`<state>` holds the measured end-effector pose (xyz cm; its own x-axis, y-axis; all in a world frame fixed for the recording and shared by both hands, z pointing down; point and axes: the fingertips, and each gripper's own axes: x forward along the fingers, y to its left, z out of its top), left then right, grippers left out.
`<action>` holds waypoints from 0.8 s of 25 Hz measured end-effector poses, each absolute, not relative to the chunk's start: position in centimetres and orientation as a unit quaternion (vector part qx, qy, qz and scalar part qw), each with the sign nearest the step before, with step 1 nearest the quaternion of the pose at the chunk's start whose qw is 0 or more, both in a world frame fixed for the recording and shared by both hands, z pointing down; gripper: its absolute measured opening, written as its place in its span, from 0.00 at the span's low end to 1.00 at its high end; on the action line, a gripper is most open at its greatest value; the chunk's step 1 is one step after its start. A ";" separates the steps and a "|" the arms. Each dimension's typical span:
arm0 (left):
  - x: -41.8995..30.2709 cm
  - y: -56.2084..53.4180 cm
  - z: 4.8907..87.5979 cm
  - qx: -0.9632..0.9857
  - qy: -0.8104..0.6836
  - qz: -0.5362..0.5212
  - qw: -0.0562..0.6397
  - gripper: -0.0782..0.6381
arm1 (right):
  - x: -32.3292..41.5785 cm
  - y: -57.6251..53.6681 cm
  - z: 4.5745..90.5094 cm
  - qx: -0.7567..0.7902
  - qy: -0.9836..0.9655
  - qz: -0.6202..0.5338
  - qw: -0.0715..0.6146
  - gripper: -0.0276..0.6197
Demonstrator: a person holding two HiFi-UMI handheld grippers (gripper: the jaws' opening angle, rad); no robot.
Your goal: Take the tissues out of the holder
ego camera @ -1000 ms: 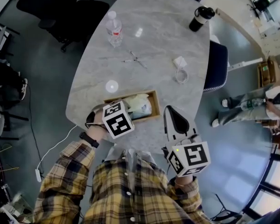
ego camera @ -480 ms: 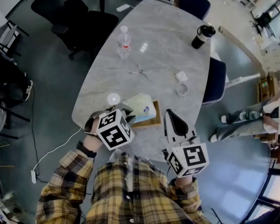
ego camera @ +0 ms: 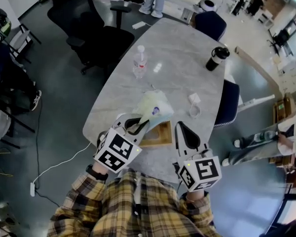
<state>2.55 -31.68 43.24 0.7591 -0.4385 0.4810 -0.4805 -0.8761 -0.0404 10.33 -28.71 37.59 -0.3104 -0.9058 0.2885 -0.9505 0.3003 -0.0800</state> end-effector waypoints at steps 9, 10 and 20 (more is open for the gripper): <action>1.3 -32.1 36.0 0.944 -0.317 0.081 0.047 0.18 | 8.4 -29.5 36.3 0.561 -0.816 0.127 0.059 0.06; 1.1 -31.9 35.5 0.944 -0.318 0.065 0.051 0.18 | 8.2 -29.5 36.1 0.560 -0.817 0.128 0.055 0.06; 0.4 -31.2 32.9 0.937 -0.344 0.002 0.058 0.18 | 7.5 -30.0 35.7 0.553 -0.822 0.130 0.041 0.06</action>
<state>0.41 -31.19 32.91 0.7631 -0.6448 0.0436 -0.6453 -0.7565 0.1063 7.48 -30.03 35.70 -0.3855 -0.8980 0.2120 -0.9196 0.3551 -0.1681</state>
